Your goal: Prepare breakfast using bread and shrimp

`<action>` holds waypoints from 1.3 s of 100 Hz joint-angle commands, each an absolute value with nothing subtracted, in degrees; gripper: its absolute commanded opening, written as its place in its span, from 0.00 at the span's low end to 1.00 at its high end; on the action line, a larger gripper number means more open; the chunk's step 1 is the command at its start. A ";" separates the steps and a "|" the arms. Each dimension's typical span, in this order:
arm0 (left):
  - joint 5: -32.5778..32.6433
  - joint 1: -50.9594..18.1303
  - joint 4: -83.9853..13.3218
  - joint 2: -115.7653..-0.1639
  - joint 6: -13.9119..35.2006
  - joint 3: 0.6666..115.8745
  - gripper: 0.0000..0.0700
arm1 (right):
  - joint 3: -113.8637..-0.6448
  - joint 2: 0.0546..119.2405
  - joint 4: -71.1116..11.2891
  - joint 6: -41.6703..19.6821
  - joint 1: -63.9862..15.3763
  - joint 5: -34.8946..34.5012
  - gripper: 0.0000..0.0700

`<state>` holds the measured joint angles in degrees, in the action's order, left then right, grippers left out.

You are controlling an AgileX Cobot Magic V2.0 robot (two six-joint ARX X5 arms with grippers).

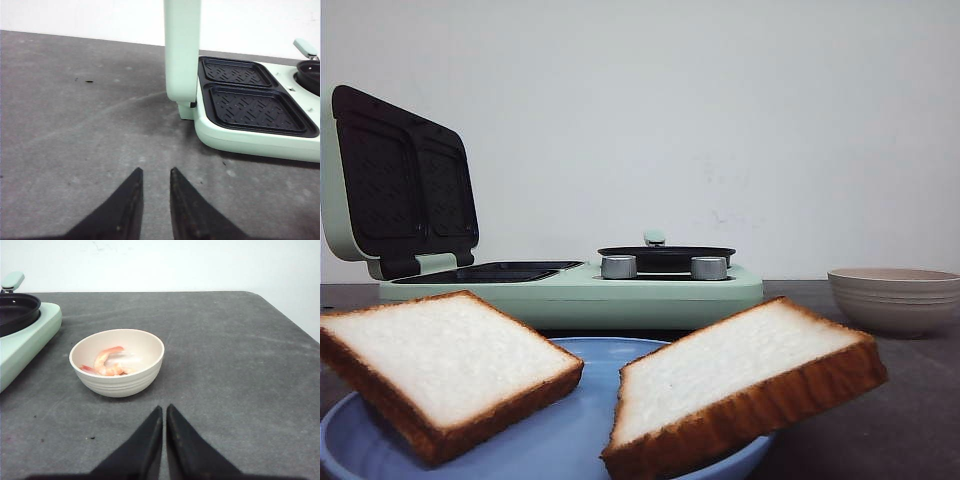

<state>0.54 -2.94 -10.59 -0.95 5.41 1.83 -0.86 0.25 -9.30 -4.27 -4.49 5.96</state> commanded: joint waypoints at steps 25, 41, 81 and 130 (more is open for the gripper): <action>0.69 -3.90 -10.87 -0.99 4.78 0.84 0.02 | -0.71 0.23 -9.63 -3.84 -4.67 6.00 0.01; 0.69 -3.90 -10.87 -0.99 4.78 0.84 0.02 | -0.71 0.23 -9.63 -3.84 -5.32 6.02 0.01; 0.69 -3.88 -10.87 -0.99 4.78 0.84 0.02 | -0.71 0.23 -9.02 -3.84 -5.50 6.00 0.01; 0.69 -3.88 -10.87 -0.99 4.78 0.84 0.02 | -0.71 0.23 -9.04 -3.84 -5.50 6.02 0.01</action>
<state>0.54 -3.79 -10.59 -0.95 5.41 1.83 -0.84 0.25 -9.19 -4.27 -5.30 5.96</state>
